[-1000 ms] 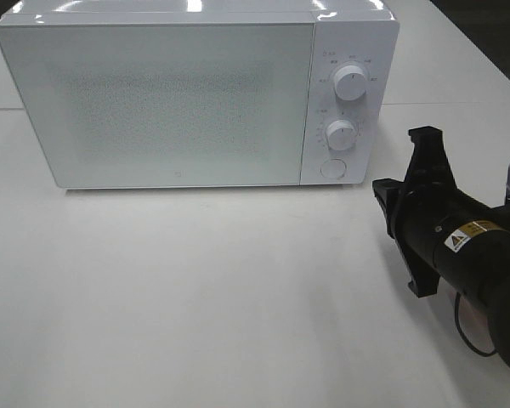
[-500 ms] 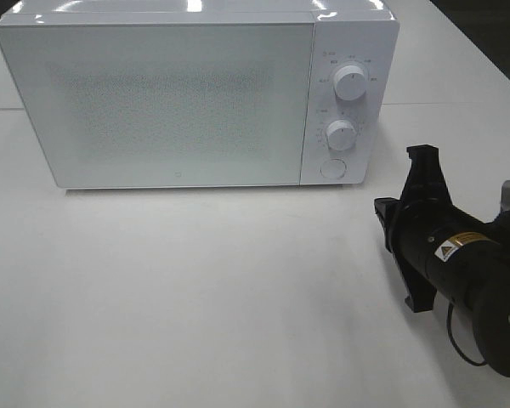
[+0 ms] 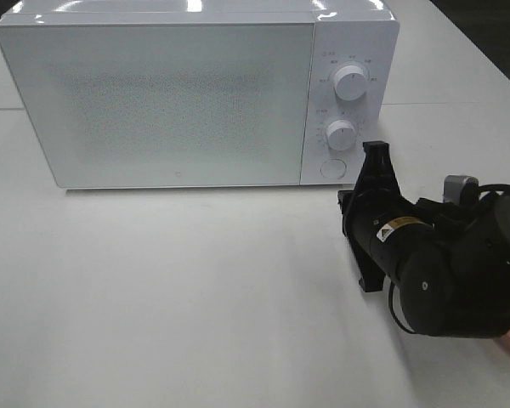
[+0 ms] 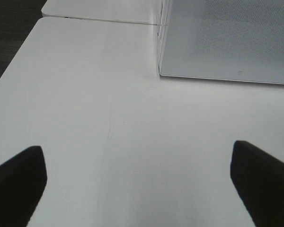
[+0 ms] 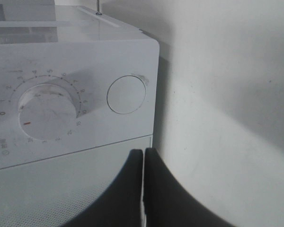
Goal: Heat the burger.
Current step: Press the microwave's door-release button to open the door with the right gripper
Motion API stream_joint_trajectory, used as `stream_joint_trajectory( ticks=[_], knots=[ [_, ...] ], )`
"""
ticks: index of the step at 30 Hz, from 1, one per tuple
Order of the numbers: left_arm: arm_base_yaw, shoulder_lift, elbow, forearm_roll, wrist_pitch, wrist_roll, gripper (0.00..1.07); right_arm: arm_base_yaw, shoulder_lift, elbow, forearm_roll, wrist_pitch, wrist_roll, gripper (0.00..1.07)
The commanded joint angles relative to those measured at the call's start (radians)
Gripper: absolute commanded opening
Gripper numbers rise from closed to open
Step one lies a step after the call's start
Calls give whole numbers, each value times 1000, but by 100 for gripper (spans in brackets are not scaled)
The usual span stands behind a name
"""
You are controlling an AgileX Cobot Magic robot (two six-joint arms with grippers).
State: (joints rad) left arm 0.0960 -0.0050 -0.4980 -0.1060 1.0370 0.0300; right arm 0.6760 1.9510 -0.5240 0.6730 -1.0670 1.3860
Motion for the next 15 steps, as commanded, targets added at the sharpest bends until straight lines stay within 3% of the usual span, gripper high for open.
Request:
stream_joint_trajectory(
  ticks=[1,15],
  knots=[
    [1,-22,1,-7,-3,-1,98,-25,15,-35,-34,7,7,0],
    [1,-22,1,-7,-3,-1,98,-106,112,-196,-80,56,15,0]
  ],
)
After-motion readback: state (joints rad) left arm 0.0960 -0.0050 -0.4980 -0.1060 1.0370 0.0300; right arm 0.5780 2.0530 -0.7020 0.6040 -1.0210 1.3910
